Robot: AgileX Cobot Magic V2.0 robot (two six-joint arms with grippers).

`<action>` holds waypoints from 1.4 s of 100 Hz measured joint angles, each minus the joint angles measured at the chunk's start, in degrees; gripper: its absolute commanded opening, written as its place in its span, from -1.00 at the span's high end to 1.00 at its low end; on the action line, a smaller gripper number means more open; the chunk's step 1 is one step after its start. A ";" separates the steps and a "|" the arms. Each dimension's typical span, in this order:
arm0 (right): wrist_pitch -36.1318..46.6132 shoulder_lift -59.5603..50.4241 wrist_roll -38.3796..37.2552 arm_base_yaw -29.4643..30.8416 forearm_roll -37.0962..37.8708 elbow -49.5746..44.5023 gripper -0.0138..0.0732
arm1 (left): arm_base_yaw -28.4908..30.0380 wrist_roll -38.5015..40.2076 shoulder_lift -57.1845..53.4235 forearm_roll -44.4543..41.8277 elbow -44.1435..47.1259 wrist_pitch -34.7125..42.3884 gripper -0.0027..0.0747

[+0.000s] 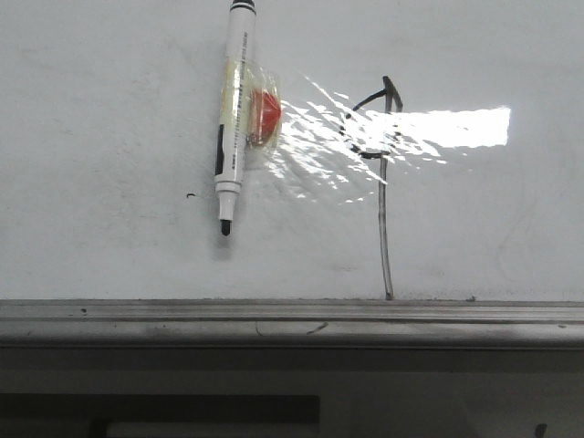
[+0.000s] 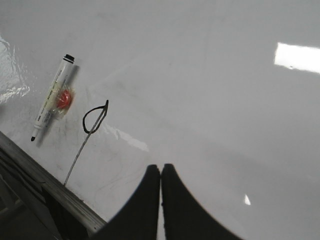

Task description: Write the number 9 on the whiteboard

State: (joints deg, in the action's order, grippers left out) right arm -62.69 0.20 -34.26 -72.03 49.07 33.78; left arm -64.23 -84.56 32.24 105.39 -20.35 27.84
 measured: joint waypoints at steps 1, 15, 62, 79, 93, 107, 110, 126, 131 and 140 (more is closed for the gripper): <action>0.00 0.00 0.00 0.00 0.00 0.00 0.78 | 0.00 0.00 0.00 0.00 0.10 0.00 0.98; 0.00 0.00 0.00 0.00 0.00 0.00 0.78 | 0.00 0.00 0.00 0.00 0.16 0.00 0.98; 0.00 0.00 0.00 0.00 0.00 0.00 0.78 | 0.79 -1.41 -0.09 -3.03 3.67 2.49 0.98; 0.00 0.00 0.00 0.00 0.00 0.00 0.78 | 8.03 -0.27 -1.59 -19.63 5.68 -1.05 0.98; 0.00 0.00 0.00 0.00 0.00 0.00 0.78 | 15.93 14.33 -4.98 -41.10 8.99 -2.67 0.98; 0.00 0.00 0.00 0.00 0.00 0.00 0.78 | 24.86 42.46 -10.43 -71.91 14.46 -5.32 0.98; 0.00 0.00 0.00 0.00 0.00 0.00 0.78 | 26.84 48.08 -11.70 -77.37 15.31 -6.62 0.98; 0.00 0.00 0.00 0.00 0.00 0.00 0.78 | 37.39 70.18 -19.73 -96.44 18.35 -19.45 0.98; 0.00 0.00 0.00 0.00 0.00 0.00 0.78 | 40.20 72.48 -22.16 -98.57 19.26 -23.27 0.98; 0.00 0.00 0.00 0.00 0.00 0.00 0.78 | 45.15 74.76 -26.29 -100.24 20.35 -29.80 0.98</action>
State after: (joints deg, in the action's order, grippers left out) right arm -62.69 0.20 -34.26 -72.03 49.07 33.78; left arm -19.08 -9.80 5.95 5.15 -0.01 -1.96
